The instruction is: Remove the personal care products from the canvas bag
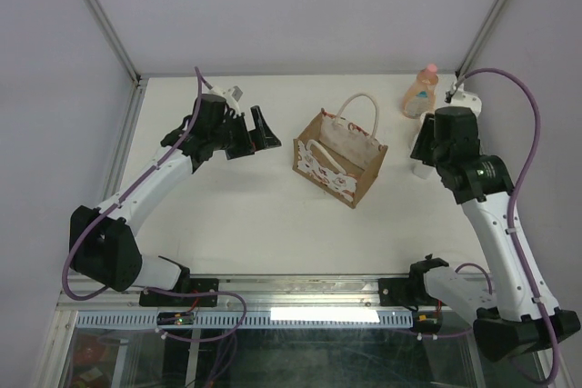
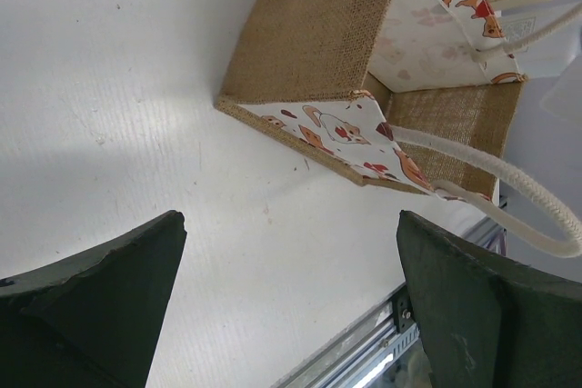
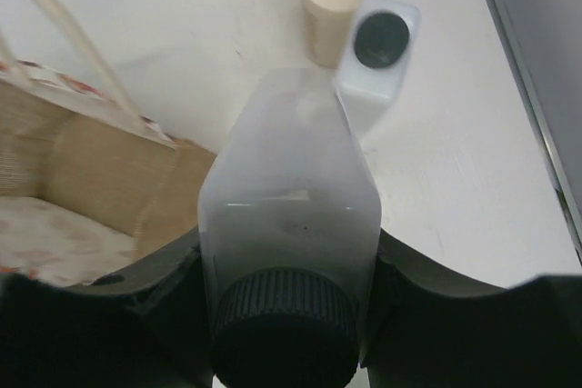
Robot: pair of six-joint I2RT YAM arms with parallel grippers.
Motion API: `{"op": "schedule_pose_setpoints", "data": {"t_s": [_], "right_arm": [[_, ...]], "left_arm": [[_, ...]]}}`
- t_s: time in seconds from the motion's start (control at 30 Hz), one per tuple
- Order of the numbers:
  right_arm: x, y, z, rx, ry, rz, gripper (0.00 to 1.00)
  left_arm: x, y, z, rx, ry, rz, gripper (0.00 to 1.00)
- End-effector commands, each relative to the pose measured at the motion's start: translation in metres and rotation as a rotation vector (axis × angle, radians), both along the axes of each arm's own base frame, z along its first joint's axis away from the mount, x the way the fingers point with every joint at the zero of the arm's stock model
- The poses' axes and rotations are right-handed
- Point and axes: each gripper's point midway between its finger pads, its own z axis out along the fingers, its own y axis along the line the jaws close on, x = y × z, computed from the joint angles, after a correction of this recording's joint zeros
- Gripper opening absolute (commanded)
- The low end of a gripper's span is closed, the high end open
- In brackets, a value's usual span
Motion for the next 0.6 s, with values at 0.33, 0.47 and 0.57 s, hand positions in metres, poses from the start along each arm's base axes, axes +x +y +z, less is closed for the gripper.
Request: {"op": "schedule_pose_setpoints", "data": {"t_s": [0.33, 0.47, 0.57], "right_arm": [[0.017, -0.043, -0.087, 0.072, 0.117, -0.234, 0.00], [0.025, -0.062, -0.095, 0.074, 0.124, -0.281, 0.00], [0.030, -0.075, -0.102, 0.101, 0.136, -0.310, 0.00]], "left_arm": [[0.007, -0.010, 0.028, -0.037, -0.080, -0.017, 0.99], [0.007, -0.006, 0.029, -0.015, -0.090, -0.015, 0.99], [0.008, -0.005, 0.030, -0.002, -0.094, -0.017, 0.99]]}}
